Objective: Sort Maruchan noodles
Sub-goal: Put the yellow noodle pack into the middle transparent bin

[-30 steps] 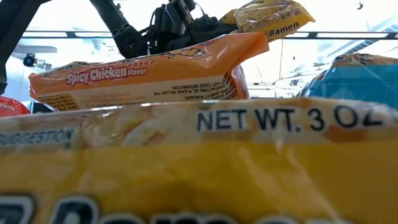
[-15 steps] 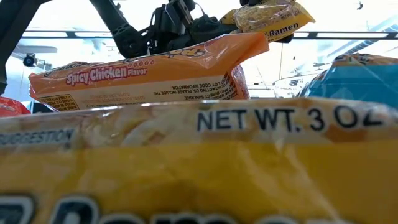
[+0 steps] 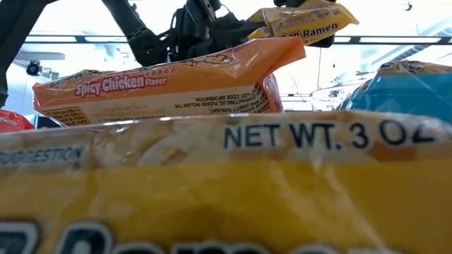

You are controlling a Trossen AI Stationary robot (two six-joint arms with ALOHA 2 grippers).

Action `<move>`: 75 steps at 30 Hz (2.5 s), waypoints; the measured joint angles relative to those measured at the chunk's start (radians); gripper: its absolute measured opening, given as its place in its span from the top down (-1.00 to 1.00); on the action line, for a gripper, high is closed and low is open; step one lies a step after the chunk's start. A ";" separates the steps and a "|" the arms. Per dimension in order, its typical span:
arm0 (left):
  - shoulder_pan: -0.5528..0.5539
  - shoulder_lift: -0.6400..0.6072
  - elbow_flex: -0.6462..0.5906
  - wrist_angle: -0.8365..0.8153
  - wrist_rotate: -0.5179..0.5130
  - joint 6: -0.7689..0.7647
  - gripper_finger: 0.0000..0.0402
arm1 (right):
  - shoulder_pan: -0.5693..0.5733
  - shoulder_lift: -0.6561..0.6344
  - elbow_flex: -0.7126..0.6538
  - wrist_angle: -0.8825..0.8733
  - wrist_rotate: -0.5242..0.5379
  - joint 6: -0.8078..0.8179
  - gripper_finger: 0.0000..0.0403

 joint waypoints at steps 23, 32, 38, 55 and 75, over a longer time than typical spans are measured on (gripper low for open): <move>0.076 0.000 -0.004 -0.003 0.116 -0.115 0.08 | -0.002 -0.040 0.000 -0.116 -0.023 0.005 0.53; 0.094 0.000 -0.027 -0.008 0.184 -0.147 0.08 | -0.002 -0.104 0.000 -0.339 0.153 0.020 0.53; 0.093 -0.001 -0.023 -0.008 0.126 -0.164 0.08 | -0.002 -0.115 -0.029 -0.488 0.368 0.074 0.53; 0.098 -0.125 -0.020 0.057 0.072 -0.218 0.08 | -0.003 -0.212 -0.354 -0.354 0.474 0.132 0.53; 0.113 -0.159 -0.020 0.056 0.069 -0.224 0.08 | -0.002 -0.426 -0.605 -0.189 0.624 0.164 0.53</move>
